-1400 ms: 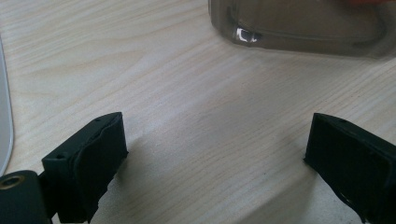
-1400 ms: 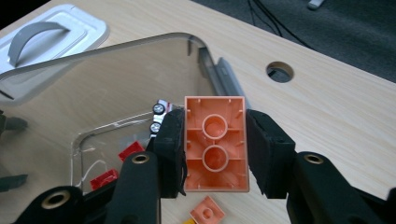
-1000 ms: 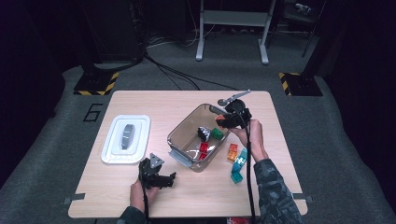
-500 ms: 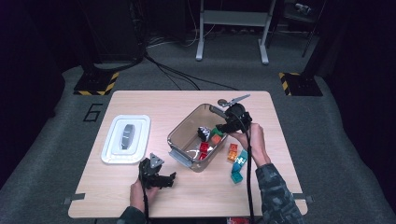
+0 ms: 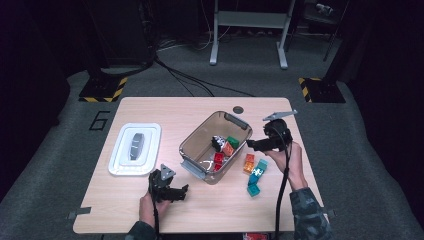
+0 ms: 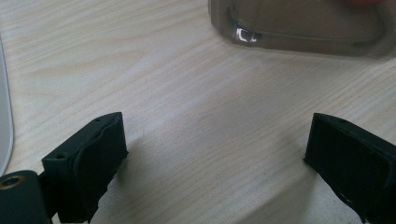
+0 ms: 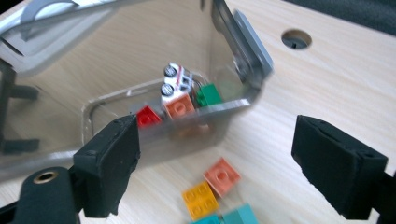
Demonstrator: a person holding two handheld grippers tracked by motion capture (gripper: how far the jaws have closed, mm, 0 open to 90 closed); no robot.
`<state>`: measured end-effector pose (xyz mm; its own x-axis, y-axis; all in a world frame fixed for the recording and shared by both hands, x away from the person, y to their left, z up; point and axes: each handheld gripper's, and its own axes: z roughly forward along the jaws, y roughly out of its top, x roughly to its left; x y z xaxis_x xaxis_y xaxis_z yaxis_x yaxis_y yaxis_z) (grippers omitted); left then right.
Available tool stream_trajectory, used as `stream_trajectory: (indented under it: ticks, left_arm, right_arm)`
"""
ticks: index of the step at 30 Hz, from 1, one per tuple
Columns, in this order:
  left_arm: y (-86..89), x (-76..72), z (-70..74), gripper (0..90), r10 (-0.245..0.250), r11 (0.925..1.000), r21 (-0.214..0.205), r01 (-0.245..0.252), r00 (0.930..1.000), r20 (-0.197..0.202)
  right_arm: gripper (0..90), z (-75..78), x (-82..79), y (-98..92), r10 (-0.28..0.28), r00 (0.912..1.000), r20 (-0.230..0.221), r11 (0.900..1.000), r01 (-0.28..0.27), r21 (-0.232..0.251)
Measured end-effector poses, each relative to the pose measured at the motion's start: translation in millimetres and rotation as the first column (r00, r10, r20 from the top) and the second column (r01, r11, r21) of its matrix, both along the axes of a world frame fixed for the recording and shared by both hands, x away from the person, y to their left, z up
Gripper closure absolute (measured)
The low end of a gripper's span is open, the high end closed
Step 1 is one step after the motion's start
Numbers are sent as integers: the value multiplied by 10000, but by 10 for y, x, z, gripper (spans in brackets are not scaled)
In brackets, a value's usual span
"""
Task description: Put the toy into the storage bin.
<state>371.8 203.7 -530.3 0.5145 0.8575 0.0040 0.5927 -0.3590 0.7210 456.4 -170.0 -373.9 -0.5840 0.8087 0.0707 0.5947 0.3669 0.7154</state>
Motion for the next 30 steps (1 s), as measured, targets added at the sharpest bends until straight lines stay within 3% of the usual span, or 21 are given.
stream_trajectory:
  ticks: [4, 10, 19, 25, 30]
  left_arm:
    - [0, 1, 0, 51, 2, 10000, 11, -2, 10000, 23]
    - [0, 0, 0, 51, 0, 10000, 0, 0, 10000, 1]
    - [0, 0, 0, 51, -1, 10000, 2, 1, 10000, 3]
    - [-1, 0, 0, 51, 3, 10000, -1, -3, 10000, 4]
    - [-1, 0, 0, 51, 1, 10000, 0, -1, 10000, 8]
  right_arm:
    - [137, -156, -61, -173, -155, 9994, -310, 9998, 159, 129]
    - [159, -460, -116, -295, -639, 9953, -726, 9979, 629, -152]
    - [316, -949, -51, -342, -1224, 9822, -1425, 9919, 1160, -524]
    - [452, -1049, -11, -356, -1465, 9739, -1736, 9891, 1416, -402]
    - [575, -1079, 23, -311, -1419, 9745, -1740, 9887, 1308, -739]
